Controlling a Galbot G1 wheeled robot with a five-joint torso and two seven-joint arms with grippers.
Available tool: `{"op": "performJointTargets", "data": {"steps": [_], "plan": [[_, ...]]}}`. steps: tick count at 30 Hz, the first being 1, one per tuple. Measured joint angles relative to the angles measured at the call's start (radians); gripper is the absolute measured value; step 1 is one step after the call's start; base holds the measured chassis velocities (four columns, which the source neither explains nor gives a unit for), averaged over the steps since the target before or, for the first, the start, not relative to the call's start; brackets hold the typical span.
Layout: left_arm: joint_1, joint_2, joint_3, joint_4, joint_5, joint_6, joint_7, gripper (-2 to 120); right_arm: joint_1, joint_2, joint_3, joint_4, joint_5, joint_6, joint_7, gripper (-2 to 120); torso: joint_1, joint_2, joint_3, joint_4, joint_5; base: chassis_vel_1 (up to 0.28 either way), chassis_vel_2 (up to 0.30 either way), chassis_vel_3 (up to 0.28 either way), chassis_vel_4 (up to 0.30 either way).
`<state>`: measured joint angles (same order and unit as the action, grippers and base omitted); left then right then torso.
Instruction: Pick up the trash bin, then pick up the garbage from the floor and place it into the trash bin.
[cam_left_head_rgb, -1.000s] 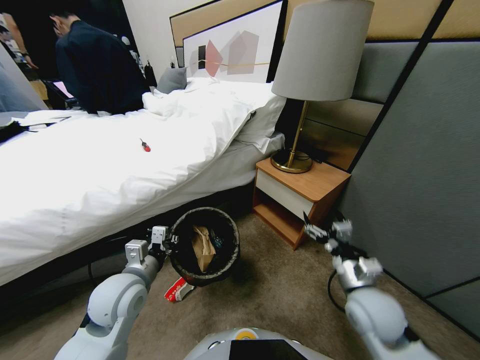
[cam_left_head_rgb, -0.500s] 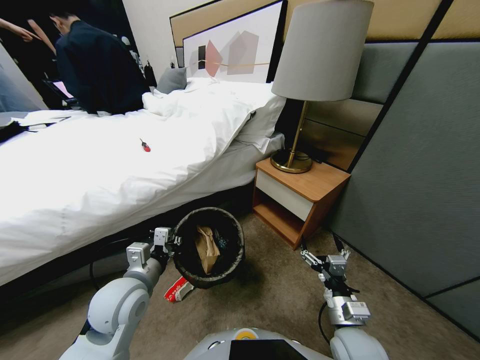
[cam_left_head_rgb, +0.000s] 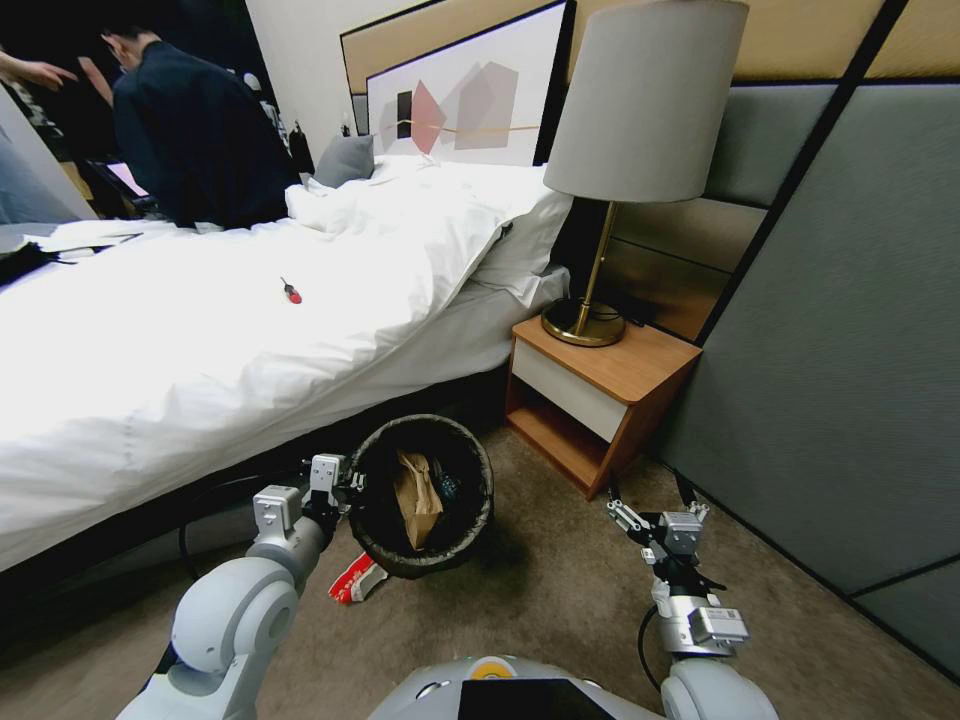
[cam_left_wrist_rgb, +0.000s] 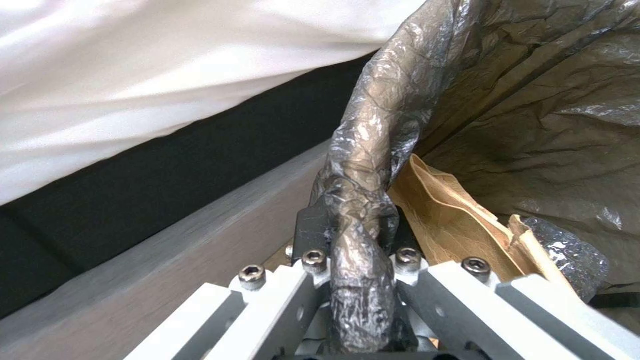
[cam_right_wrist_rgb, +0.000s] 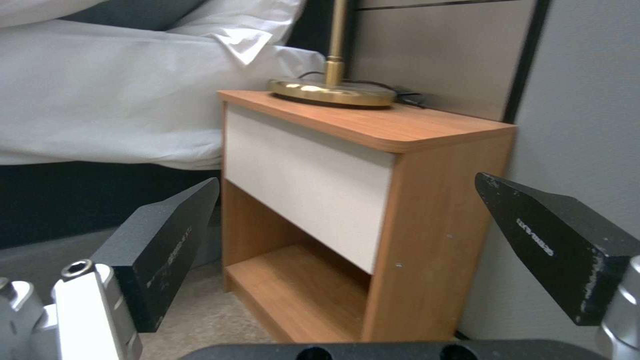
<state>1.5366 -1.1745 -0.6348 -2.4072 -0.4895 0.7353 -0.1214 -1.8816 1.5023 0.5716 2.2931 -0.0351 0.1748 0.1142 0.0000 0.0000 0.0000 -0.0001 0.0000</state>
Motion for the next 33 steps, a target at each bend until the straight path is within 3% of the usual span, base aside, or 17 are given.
{"op": "performJointTargets", "data": {"steps": [33], "plan": [[0.012, -0.006, -0.004, -0.016, -0.006, 0.000, 0.000, 1, -0.003, 0.001, 0.013, -0.009, 0.016, -0.010, 0.008, 100, 0.000, 0.000, 0.000, 0.0001, 0.0000, 0.080, 0.077, 0.079, 0.079]]}}
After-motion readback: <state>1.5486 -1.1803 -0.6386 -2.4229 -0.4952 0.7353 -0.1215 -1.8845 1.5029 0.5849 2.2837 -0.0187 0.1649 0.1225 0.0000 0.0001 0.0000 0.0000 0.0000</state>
